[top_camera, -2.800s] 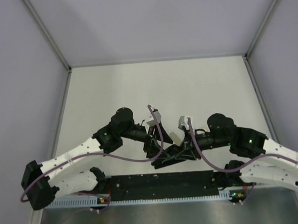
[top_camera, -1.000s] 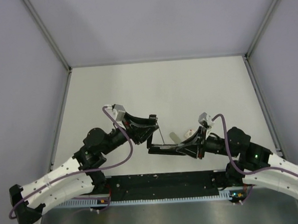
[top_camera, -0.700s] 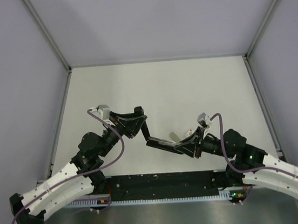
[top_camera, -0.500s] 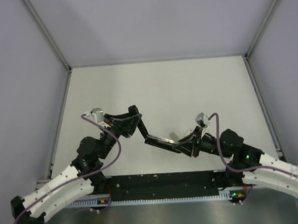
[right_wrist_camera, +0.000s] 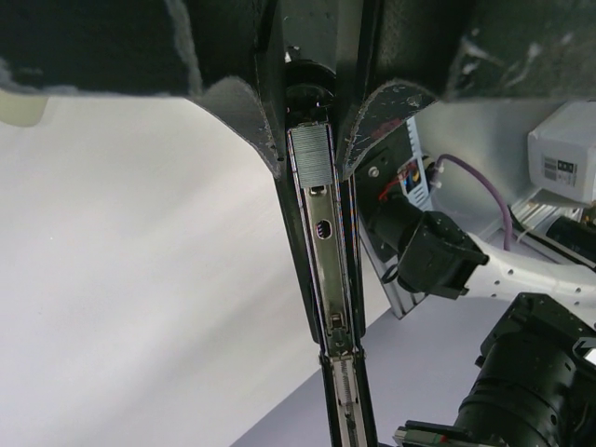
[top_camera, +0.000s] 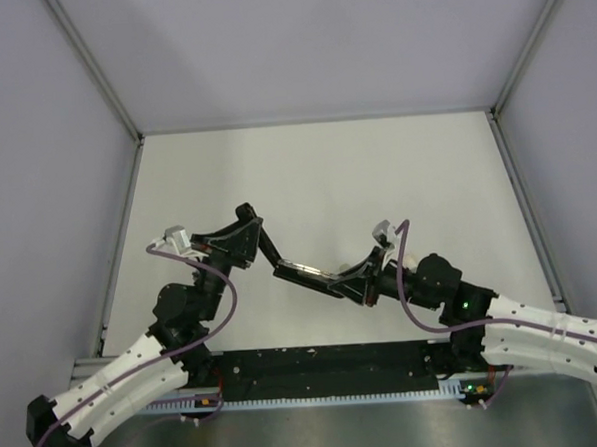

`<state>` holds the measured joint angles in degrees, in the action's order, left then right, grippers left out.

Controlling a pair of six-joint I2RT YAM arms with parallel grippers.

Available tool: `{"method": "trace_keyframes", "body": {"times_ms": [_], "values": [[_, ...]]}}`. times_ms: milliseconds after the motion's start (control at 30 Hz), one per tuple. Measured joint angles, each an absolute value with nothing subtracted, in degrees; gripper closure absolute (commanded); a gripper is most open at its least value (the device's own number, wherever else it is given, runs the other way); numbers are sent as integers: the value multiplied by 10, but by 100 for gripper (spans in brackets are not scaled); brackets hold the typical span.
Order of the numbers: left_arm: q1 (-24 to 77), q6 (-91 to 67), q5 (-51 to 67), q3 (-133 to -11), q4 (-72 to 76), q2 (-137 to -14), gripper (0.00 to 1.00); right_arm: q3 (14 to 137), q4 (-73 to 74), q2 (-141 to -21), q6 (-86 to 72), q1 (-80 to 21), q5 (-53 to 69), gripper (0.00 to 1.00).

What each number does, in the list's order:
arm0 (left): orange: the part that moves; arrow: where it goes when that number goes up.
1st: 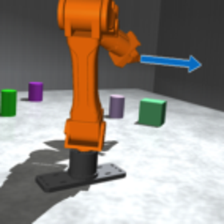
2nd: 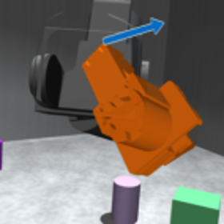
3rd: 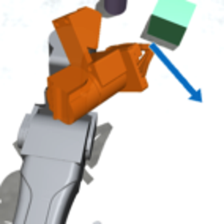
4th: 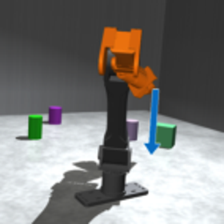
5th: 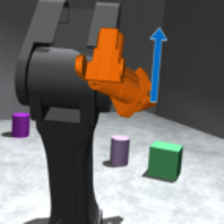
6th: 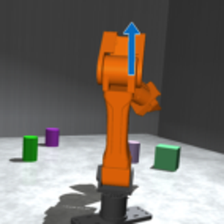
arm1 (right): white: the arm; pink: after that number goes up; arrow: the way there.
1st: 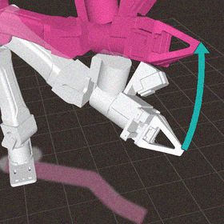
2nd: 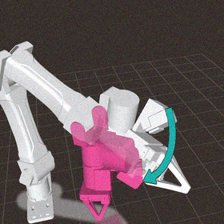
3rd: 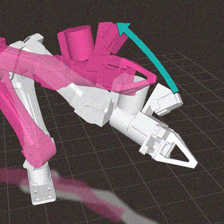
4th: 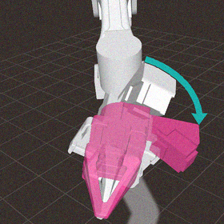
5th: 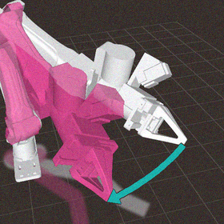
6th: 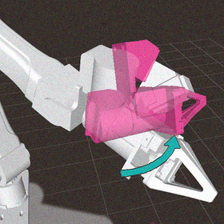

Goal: Unload the staples from the stapler

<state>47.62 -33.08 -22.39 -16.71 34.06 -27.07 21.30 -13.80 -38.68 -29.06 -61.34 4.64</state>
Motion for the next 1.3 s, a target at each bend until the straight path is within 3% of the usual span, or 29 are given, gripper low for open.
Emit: {"method": "trace_keyframes", "body": {"times_ms": [933,1300], "values": [[439,-316,-251,-171,387,-329,100,170,-382,-606,-345,-614,107,100],[439,-335,-279,-182,399,-334,100,170,-417,-616,-370,-623,87,100]]}}
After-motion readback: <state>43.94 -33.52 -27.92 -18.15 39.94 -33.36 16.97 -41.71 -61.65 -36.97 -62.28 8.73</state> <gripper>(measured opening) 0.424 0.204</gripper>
